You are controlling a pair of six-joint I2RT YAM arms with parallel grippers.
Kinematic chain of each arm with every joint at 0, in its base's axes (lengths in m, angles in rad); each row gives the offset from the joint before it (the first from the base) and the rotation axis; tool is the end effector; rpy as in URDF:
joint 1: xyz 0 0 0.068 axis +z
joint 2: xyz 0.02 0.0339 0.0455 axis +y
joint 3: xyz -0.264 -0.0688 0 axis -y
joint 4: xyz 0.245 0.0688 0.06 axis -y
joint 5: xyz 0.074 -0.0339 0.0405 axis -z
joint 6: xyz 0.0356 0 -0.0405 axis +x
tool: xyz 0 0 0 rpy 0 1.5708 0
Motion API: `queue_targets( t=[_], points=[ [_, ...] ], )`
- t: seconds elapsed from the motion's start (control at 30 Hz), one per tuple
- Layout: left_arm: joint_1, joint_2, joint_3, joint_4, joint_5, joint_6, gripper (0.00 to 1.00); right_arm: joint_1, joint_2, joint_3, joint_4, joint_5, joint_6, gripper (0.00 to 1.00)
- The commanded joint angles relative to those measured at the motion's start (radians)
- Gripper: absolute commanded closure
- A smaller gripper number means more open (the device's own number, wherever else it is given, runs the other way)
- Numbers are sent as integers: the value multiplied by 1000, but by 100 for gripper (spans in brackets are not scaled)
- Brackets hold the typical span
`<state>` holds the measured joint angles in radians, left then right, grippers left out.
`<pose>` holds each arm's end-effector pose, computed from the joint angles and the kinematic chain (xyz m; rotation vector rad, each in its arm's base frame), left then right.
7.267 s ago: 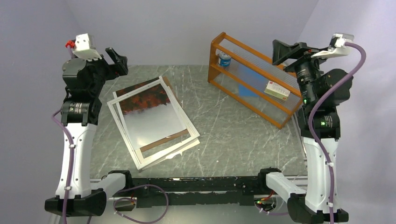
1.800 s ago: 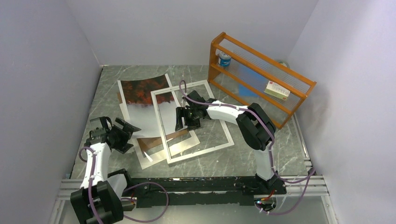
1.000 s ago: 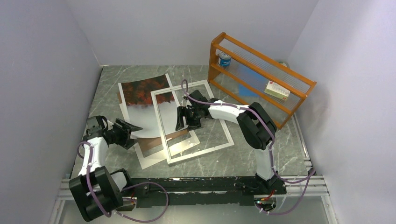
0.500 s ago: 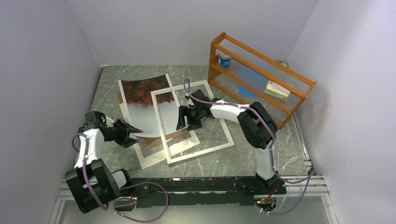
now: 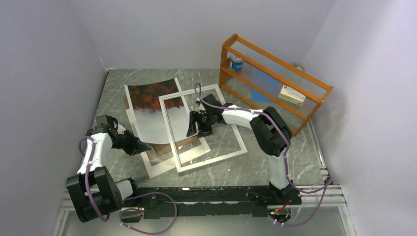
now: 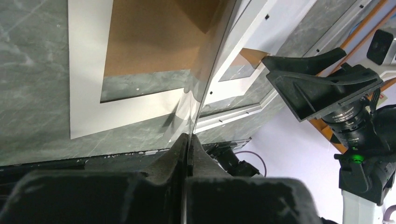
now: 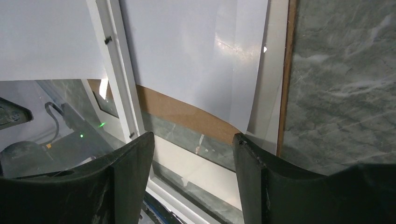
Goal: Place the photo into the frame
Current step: Pick up the photo frame item at the center of the board.
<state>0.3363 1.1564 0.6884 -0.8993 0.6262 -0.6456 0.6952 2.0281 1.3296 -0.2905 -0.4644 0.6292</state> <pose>0.1770 0.0398 0.1975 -1.2762 2.5895 -0.9684 0.3130 0.2819 0.1504 -0.2885 2.7729 1.0305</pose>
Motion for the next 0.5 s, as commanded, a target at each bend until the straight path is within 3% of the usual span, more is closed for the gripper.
queue_targets(
  t=[0.0, 0.23, 0.47],
  points=[
    [-5, -5, 85, -66, -53, 18, 97, -18, 31, -16, -46, 63, -17, 34],
    [-5, -1, 295, -291, -221, 60, 97, -39, -11, 52, -140, 115, -58, 23],
    [-4, 6, 534, -507, -464, 101, 97, -67, -30, 115, -186, 130, -105, 22]
  ],
)
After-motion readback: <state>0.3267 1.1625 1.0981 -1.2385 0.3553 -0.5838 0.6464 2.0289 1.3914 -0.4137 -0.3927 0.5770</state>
